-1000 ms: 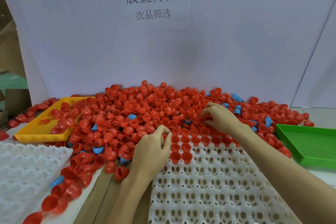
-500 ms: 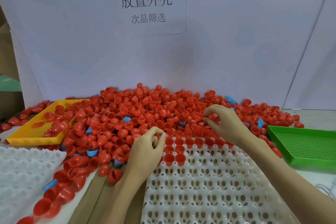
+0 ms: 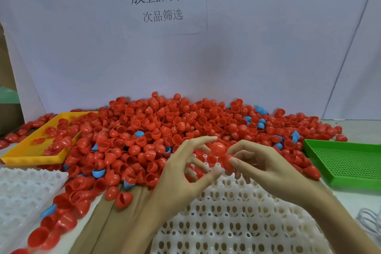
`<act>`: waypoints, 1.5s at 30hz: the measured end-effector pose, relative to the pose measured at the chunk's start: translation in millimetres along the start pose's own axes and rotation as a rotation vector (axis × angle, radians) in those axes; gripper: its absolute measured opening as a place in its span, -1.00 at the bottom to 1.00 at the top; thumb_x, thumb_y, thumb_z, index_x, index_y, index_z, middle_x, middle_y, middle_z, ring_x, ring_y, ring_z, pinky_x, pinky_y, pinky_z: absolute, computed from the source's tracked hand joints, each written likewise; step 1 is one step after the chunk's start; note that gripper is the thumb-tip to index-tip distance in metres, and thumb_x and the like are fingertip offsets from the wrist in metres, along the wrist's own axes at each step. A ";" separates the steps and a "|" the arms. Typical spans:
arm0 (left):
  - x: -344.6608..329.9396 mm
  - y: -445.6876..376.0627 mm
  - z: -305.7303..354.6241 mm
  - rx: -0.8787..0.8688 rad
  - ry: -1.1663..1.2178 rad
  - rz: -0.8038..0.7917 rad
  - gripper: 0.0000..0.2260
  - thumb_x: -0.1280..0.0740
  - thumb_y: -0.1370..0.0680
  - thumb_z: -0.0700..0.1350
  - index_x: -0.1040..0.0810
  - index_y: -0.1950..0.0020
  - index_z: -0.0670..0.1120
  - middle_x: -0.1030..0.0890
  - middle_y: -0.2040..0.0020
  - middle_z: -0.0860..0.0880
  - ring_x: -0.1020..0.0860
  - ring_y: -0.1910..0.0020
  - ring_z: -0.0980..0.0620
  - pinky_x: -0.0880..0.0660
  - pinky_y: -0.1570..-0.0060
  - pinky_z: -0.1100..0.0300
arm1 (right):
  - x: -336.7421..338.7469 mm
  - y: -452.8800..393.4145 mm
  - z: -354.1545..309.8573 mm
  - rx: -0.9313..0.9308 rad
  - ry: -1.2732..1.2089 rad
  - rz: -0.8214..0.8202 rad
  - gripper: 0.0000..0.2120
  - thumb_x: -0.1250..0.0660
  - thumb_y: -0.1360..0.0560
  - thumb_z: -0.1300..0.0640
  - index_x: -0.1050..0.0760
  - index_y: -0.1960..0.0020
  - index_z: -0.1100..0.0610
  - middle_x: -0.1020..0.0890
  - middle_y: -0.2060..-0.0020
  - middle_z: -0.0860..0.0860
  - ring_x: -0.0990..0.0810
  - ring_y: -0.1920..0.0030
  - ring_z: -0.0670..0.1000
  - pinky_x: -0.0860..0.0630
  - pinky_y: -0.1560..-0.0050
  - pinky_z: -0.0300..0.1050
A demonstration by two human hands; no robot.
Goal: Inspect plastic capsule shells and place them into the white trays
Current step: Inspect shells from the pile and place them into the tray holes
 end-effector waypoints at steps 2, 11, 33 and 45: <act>-4.3 2.4 8.9 -0.044 0.029 0.034 -0.59 -0.55 -0.55 0.02 -0.55 -0.34 0.30 -0.64 -0.15 0.09 -0.71 -0.02 -0.02 -0.68 0.23 0.09 | -5.0 1.0 -3.7 0.001 -0.082 -0.018 -0.83 -0.34 -0.67 -0.03 -0.62 -0.17 0.03 -0.69 0.19 0.09 -0.65 0.22 -0.01 -0.56 0.18 -0.18; 4.4 7.2 13.4 0.024 0.116 0.211 -0.75 -0.52 -0.50 0.16 -0.65 -0.14 0.15 -0.67 0.09 0.03 -0.65 0.45 -0.07 -0.51 0.46 0.26 | -3.4 4.6 -17.0 -0.031 -0.290 0.023 -0.70 -0.26 -0.69 -0.04 -0.65 -0.08 0.15 -0.69 0.26 0.13 -0.59 0.28 0.12 -0.54 0.24 -0.13; -6.0 9.3 -4.0 0.208 0.239 0.178 -0.38 -0.20 -0.69 0.18 -0.54 0.36 -0.27 -0.52 0.55 -0.21 -0.46 0.61 -0.05 -0.47 0.46 0.22 | -7.2 6.9 -23.9 0.025 -0.248 -0.030 -0.73 -0.44 -0.64 0.08 -0.58 -0.33 -0.02 -0.72 0.09 0.12 -0.72 0.13 0.11 -0.62 0.10 -0.12; -13.2 11.3 -3.5 0.292 0.320 0.071 -0.29 -0.15 -0.64 0.33 -0.54 0.40 -0.23 -0.44 0.57 -0.22 -0.38 0.60 -0.07 -0.40 0.41 0.08 | -7.2 8.1 -22.7 -0.016 -0.289 -0.037 -0.81 -0.37 -0.66 0.10 -0.61 -0.26 0.07 -0.73 0.14 0.14 -0.73 0.17 0.14 -0.63 0.13 -0.13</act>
Point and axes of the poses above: each hand's wrist, its own y-axis away from the middle knuckle, its own x-axis out of the back of the hand, z = x × y, the point moved 7 cm from there along -y, towards the middle knuckle
